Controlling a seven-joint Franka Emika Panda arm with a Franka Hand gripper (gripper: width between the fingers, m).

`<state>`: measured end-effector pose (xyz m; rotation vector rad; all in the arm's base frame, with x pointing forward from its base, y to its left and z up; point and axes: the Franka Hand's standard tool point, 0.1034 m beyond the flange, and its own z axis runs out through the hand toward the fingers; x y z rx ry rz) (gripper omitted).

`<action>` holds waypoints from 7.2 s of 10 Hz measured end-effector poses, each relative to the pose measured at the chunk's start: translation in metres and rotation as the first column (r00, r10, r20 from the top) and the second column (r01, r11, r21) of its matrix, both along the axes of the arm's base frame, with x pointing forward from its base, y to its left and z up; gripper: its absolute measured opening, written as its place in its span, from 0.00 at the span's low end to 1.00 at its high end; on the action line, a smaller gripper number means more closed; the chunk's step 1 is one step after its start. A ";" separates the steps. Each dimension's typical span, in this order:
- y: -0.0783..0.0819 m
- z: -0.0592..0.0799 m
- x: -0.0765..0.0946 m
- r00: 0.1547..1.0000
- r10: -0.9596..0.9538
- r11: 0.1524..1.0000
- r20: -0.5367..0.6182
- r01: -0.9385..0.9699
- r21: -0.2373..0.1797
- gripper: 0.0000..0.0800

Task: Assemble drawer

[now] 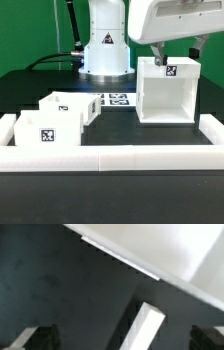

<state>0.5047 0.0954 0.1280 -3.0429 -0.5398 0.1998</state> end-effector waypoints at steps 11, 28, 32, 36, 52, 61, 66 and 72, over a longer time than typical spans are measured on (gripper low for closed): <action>0.036 0.009 -0.063 0.969 -0.236 0.970 0.073 0.239 -0.038 0.81; 0.047 -0.030 -0.084 0.938 -0.342 0.940 0.064 0.342 -0.003 0.05; 0.047 -0.030 -0.084 0.938 -0.342 0.940 0.064 0.342 -0.003 0.05; 0.029 -0.030 -0.057 0.950 -0.303 0.953 0.081 0.302 0.016 0.05; 0.012 -0.026 0.067 0.849 -0.487 0.873 0.203 0.470 0.127 0.05; 0.011 -0.024 0.074 0.341 -0.938 0.347 0.068 0.924 0.163 0.05; 0.005 -0.025 0.075 0.081 -0.997 0.081 0.006 0.987 0.140 0.05; 0.002 -0.026 0.090 -0.288 -0.951 -0.297 -0.111 0.952 0.076 0.05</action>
Offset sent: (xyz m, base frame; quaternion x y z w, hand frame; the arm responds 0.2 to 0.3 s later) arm -0.0459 0.0232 0.0127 -0.0113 0.0382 0.0470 0.9981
